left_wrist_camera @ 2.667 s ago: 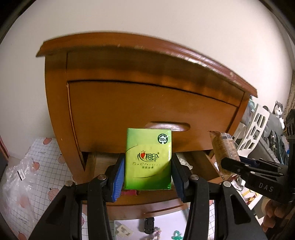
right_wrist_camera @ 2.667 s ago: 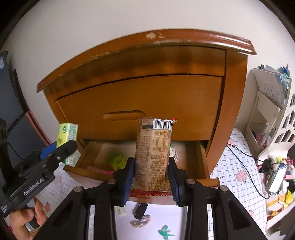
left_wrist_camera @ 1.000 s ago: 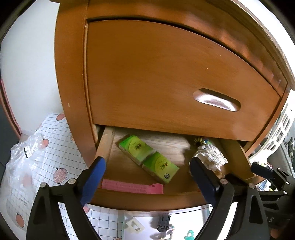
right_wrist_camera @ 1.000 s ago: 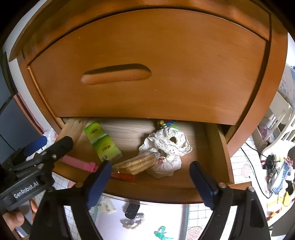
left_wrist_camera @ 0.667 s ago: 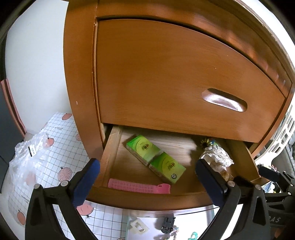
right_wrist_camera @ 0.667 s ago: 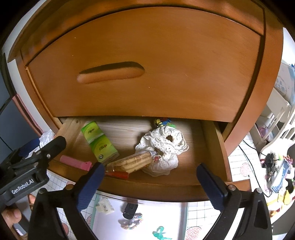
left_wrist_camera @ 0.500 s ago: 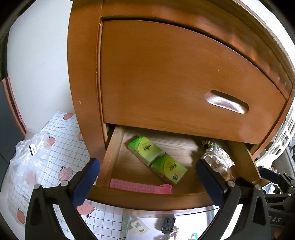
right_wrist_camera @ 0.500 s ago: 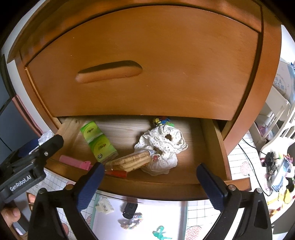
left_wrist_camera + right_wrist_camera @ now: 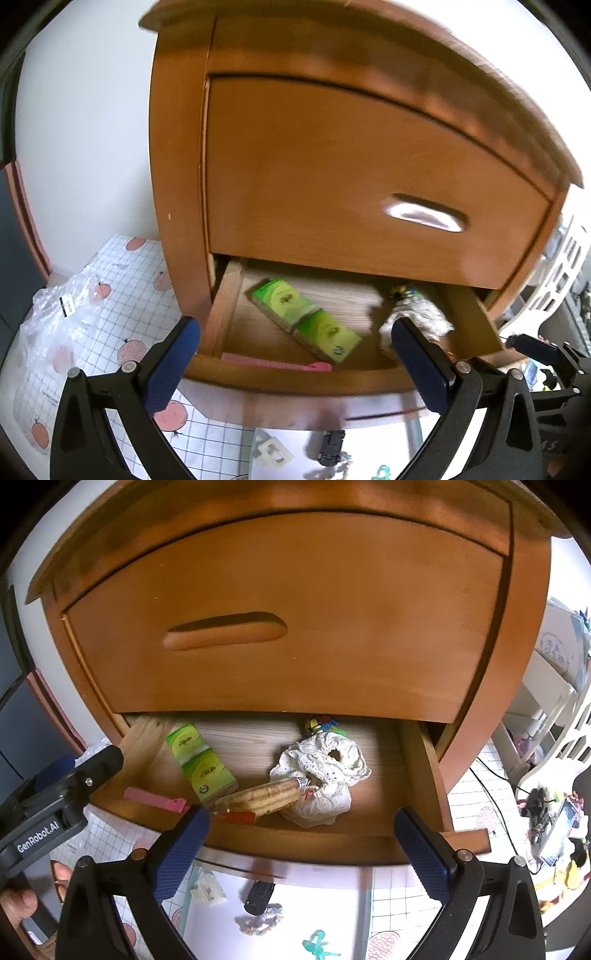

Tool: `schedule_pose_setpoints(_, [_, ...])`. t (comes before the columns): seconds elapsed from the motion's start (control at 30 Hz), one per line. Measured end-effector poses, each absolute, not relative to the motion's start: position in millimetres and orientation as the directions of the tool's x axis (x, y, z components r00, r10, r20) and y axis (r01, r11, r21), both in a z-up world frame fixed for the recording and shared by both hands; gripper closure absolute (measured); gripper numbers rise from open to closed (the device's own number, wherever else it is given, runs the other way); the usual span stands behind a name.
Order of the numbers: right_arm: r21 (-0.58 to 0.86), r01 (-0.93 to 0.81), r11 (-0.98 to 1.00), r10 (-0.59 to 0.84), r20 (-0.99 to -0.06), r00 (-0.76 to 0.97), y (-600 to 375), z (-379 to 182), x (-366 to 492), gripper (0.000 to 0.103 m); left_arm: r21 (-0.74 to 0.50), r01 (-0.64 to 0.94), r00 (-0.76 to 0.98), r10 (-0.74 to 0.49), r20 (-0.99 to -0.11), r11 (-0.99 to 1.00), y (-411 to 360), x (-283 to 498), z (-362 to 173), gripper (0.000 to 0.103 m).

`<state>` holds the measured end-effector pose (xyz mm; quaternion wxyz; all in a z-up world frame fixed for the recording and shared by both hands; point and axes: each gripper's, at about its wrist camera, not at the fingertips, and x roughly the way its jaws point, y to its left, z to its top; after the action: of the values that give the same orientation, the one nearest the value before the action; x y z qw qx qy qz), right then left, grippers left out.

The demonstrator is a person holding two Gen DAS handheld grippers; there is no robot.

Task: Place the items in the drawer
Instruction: 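Withdraw both tools from the drawer back over the tray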

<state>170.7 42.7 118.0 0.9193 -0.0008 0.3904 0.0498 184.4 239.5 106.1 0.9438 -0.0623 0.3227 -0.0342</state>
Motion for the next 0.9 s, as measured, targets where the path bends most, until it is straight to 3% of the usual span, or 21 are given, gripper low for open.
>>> schedule_pose_setpoints(0.23, [0.053, -0.129, 0.99, 0.132, -0.657, 0.742, 43.5, 116.3, 123.5, 0.001, -0.17, 0.046, 0.819, -0.135, -0.557, 0.984, 242.5, 140.0, 99.6, 0.0])
schedule_pose_setpoints(0.37, [0.096, -0.107, 0.99, 0.144, -0.679, 0.72, 36.4, 89.2, 101.2, 0.001, -0.181, 0.052, 0.801, -0.15, -0.579, 0.982, 247.1, 122.0, 75.4, 0.0])
schedule_pose_setpoints(0.63, [0.175, -0.038, 0.984, 0.163, -0.786, 0.597, 20.5, 15.3, 92.6, 0.002, -0.238, 0.031, 0.684, -0.195, -0.703, 0.971, 255.1, 122.4, 9.9, 0.0])
schedule_pose_setpoints(0.9, [0.158, 0.036, 0.987, 0.124, -0.879, 0.46, 7.4, -50.2, 91.3, 0.002, -0.223, 0.015, 0.549, -0.195, -0.813, 0.975, 243.6, 121.5, -49.1, 0.0])
